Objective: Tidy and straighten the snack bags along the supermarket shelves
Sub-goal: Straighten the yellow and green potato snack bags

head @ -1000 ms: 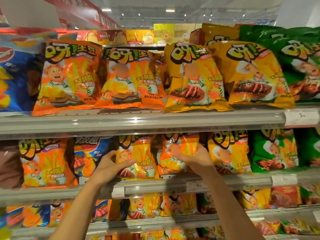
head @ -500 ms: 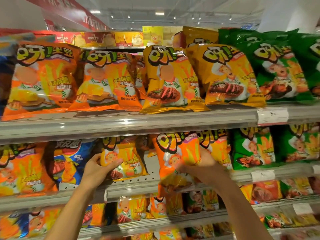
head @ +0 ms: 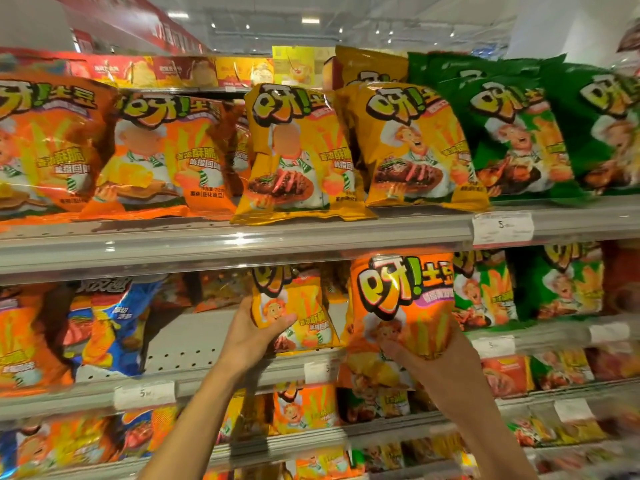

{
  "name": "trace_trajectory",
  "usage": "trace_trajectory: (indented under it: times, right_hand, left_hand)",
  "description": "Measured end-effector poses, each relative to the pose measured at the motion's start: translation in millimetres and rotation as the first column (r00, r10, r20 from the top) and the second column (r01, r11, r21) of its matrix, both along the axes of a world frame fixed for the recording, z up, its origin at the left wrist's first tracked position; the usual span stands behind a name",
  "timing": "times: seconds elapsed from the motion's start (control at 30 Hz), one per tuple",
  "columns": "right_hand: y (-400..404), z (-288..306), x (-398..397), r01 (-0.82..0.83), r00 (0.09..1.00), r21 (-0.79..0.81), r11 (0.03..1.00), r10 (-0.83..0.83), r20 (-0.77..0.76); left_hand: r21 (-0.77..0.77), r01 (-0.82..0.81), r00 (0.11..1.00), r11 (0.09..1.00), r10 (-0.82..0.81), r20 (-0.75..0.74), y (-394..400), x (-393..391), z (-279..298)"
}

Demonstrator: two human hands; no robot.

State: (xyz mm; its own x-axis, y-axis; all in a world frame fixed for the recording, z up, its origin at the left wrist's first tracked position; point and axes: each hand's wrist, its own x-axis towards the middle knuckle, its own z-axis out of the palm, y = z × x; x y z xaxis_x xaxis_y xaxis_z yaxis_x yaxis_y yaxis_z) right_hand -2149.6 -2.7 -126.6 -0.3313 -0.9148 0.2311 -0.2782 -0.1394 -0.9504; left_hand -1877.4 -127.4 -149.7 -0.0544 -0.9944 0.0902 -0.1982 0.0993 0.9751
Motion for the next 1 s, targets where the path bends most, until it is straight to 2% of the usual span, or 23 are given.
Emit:
trace_trajectory:
  times: [0.23, 0.43, 0.53, 0.63, 0.7, 0.8, 0.9, 1.0]
  right_hand:
    - [1.7, -9.9, -3.0, -0.015, 0.999, 0.032, 0.999, 0.017, -0.043]
    - [4.0, -12.0, 19.5, -0.025, 0.998, 0.046, 0.999, 0.028, -0.050]
    - [6.8, -13.4, 45.7, -0.022, 0.999, 0.040, 0.999, 0.023, -0.026]
    - [6.1, -13.8, 83.3, -0.036, 0.999, 0.039, 0.999, 0.037, -0.009]
    - [1.8, -12.6, 114.6, -0.059, 0.998, 0.039, 0.997, 0.060, -0.006]
    - [-4.8, -11.6, 162.8, -0.074, 0.997, 0.035, 0.997, 0.075, -0.016]
    - [-14.7, -12.5, 205.1, -0.056, 0.998, 0.027, 0.998, 0.057, -0.011]
    - [-28.3, -10.5, 237.8, -0.006, 0.998, 0.039, 0.999, 0.008, -0.061]
  left_hand:
    - [0.019, 0.057, 0.998, 0.998, -0.057, 0.023, 5.0, -27.1, -0.2]
    - [-0.085, 0.098, 0.947, 0.992, -0.066, 0.314, 15.4, -17.5, 4.3]
    - [-0.188, 0.111, 0.827, 0.976, 0.014, 0.562, 30.3, 7.2, -2.3]
    - [-0.342, 0.031, 0.632, 0.939, 0.246, 0.735, 54.5, 48.9, -11.0]
    - [-0.454, 0.050, 0.559, 0.890, 0.351, 0.751, 71.6, 82.0, -15.7]
    - [-0.545, 0.045, 0.524, 0.837, 0.445, 0.727, 90.8, 133.5, -23.7]
    - [-0.546, 0.056, 0.486, 0.836, 0.455, 0.746, 101.0, 175.5, -31.7]
    - [-0.523, 0.129, 0.404, 0.843, 0.436, 0.804, 103.5, 197.5, -35.3]
